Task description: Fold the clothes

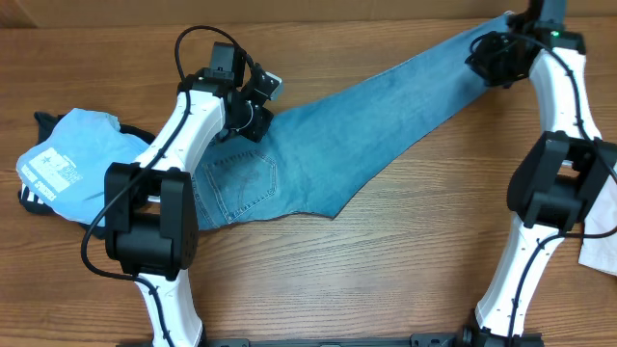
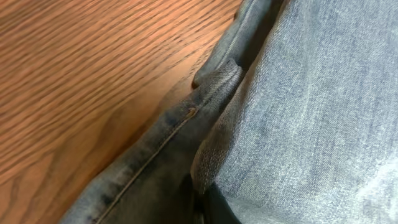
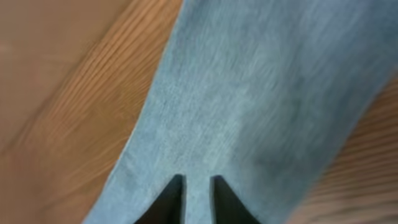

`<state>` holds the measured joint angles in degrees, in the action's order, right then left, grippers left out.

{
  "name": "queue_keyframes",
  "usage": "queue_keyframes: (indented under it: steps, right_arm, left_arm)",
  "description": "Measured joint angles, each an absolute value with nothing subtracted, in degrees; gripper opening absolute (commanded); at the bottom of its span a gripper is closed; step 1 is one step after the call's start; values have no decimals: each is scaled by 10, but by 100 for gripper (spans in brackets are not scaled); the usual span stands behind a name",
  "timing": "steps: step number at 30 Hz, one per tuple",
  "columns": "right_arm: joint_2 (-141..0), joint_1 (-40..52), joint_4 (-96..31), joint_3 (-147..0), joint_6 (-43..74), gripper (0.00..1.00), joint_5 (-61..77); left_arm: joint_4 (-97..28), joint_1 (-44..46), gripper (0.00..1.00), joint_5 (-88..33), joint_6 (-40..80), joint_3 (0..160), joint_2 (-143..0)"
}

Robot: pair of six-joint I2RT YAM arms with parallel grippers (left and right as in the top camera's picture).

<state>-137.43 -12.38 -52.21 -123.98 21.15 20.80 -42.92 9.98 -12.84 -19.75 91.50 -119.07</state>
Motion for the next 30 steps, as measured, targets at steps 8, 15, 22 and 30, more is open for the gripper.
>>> queue_keyframes:
  steps: [8,15,22,30]
  right_arm:
    - [-1374,-109,-486,-1145,215,24,163]
    - [-1392,-102,-458,-1145,204,4,115]
    - [-1397,-112,-592,-1167,235,4,31]
    - [-1336,-156,-728,-1142,320,58,-82]
  left_arm:
    - [-576,100,56,-103,-165,961,-1190]
    - [-714,100,63,-153,-115,1100,-1056]
    - [-759,100,66,-171,-104,1111,-905]
    - [-871,100,72,-167,-39,1107,-903]
